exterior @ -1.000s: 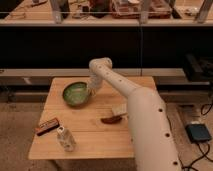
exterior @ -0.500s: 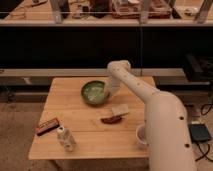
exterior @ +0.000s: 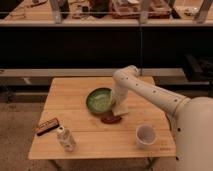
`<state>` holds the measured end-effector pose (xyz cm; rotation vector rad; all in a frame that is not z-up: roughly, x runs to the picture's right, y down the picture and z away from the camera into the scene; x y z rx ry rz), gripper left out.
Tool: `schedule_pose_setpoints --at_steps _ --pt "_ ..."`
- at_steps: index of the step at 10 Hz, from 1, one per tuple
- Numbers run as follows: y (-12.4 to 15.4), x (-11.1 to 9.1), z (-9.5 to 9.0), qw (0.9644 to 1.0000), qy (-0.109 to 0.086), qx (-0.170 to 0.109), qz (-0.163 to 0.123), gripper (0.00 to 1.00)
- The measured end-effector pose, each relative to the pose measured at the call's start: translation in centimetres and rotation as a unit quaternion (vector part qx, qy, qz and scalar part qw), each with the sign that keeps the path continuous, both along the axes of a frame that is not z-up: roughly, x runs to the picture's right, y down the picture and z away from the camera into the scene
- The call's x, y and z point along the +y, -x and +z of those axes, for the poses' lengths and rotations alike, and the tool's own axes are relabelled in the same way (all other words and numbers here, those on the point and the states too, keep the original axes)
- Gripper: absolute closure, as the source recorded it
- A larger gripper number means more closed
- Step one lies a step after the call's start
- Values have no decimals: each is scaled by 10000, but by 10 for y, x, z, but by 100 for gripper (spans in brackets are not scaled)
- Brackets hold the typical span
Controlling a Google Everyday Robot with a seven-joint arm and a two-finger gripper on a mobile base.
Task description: Drag the ceramic bowl in a circle
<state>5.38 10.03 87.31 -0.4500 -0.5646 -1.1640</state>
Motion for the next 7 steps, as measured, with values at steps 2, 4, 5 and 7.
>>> schedule_pose_setpoints --at_steps 2,4,5,7 --pt "37 25 -24 9985 62 -398 -380 100" --pt "78 38 -35 9951 137 -775 -598 100" --pt "98 39 -33 9934 167 -929 -654 100" --pt "131 28 -17 9917 195 -1108 -616 100"
